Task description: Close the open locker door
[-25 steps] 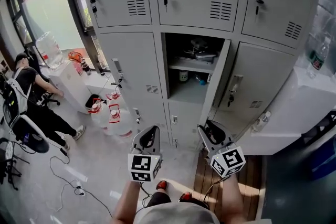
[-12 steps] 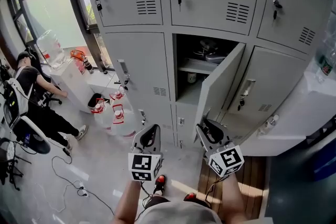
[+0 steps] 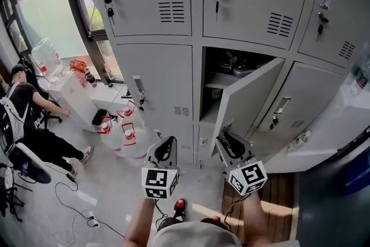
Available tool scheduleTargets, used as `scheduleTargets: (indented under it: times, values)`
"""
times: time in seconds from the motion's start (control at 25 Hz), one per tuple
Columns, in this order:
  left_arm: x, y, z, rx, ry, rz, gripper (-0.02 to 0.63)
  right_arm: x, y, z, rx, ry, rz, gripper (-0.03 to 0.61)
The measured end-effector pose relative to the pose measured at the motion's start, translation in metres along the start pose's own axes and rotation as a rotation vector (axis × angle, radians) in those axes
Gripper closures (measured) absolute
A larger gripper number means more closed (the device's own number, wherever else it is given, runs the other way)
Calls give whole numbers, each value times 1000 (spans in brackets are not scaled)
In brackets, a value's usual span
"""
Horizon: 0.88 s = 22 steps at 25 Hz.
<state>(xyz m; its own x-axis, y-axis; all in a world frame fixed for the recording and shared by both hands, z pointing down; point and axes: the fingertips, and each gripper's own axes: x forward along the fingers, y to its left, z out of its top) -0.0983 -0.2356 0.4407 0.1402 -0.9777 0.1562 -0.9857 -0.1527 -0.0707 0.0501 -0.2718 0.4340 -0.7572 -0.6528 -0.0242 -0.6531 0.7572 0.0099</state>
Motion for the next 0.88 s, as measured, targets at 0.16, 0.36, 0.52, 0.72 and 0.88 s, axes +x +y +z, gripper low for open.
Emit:
scheduleTargets:
  times: [0.16,0.36,0.52,0.72,0.88]
  values:
    - [17,20,1,4,-2,-32,592,22,-2,0,0,1,-41,465]
    - [35,43,2,4,-9,-68,592,46,-5,-1,-6,5,-94,469]
    - [49,56,3,7,-14,-103,592,62,-12,-1,-1,3,-146,487]
    - [65,77,2,8,-16,-129,592,85,-23,-2,0,0,-205,509]
    - [76,95,3,9,-21,-139,592,101,-30,-2,3,6,-245,509]
